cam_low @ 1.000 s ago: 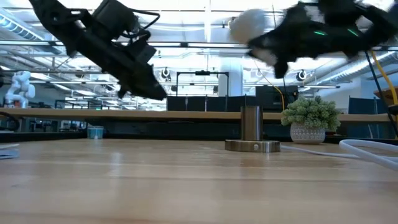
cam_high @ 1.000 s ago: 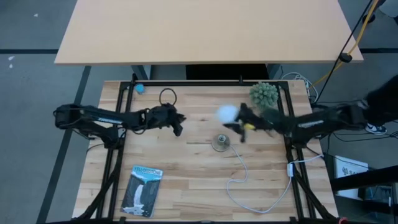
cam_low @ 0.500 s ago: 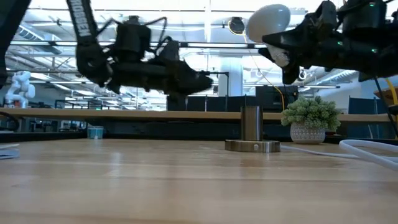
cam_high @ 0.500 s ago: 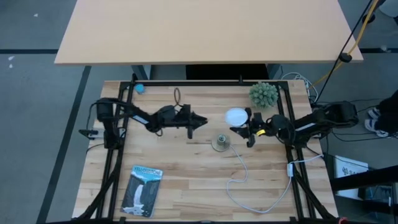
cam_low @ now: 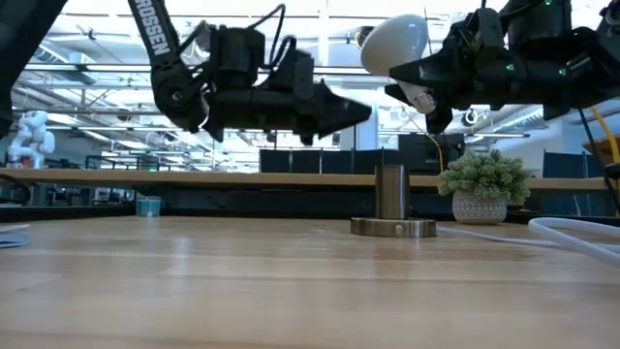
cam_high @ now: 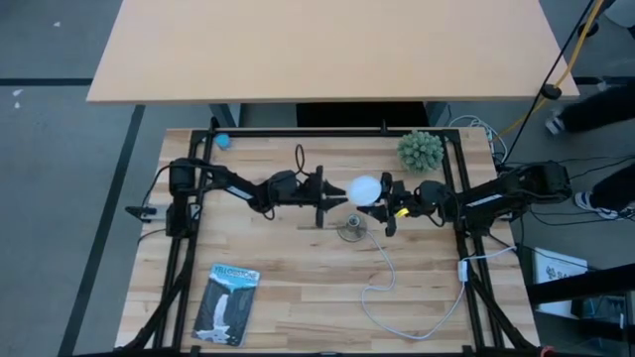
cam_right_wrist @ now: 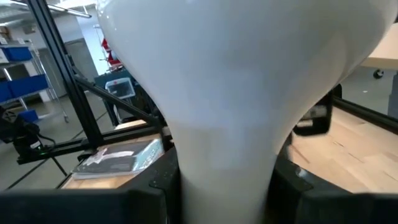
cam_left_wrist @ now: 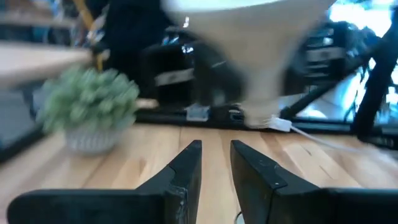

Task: Screw lightbulb
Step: Insert the lightbulb into the lamp

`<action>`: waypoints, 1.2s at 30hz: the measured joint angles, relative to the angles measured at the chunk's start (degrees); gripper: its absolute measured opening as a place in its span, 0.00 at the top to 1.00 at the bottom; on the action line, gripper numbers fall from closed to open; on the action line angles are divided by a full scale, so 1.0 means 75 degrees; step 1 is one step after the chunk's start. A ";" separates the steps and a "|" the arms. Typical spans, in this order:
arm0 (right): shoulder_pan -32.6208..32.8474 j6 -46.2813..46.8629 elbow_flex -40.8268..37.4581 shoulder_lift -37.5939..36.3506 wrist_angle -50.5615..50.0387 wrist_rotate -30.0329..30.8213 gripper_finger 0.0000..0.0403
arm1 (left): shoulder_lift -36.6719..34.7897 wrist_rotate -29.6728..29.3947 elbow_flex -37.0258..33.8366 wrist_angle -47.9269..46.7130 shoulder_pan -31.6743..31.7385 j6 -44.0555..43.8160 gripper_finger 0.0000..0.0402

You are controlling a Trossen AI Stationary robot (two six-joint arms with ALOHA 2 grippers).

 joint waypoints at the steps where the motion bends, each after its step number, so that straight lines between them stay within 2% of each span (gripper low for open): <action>1: 0.0000 0.0000 0.0000 0.0000 -0.0014 0.0000 0.65 | -0.0001 -0.0002 0.0046 -0.0001 -0.0086 0.0321 0.78; 5: 0.0000 -0.0011 0.0000 0.0000 -0.0068 0.0003 0.66 | -0.0001 -0.0004 0.0185 -0.0005 -0.0319 0.0879 0.78; 16: -0.0012 -0.0012 0.0000 0.0000 -0.0061 0.0006 0.65 | -0.0003 0.0035 0.0394 -0.0105 -0.0390 0.0688 0.75; 19: -0.0012 -0.0003 0.0000 0.0000 -0.0039 0.0009 0.65 | -0.0010 0.0056 0.0394 -0.0487 -0.0393 0.0631 0.70; 28: 0.0200 0.0386 0.0000 0.0000 -0.0484 0.0017 0.65 | -0.0010 0.0006 0.0390 -0.0712 -0.0393 0.0058 0.43; 31: 0.0417 0.0427 -0.0003 0.0003 -0.0759 0.0030 0.65 | -0.0010 -0.0003 0.0390 -0.0722 -0.0410 0.0015 0.39; 36: 0.0551 0.0041 0.0027 0.0000 -0.0773 0.0278 0.64 | -0.0010 0.0067 0.0387 -0.0782 -0.0509 -0.0689 0.39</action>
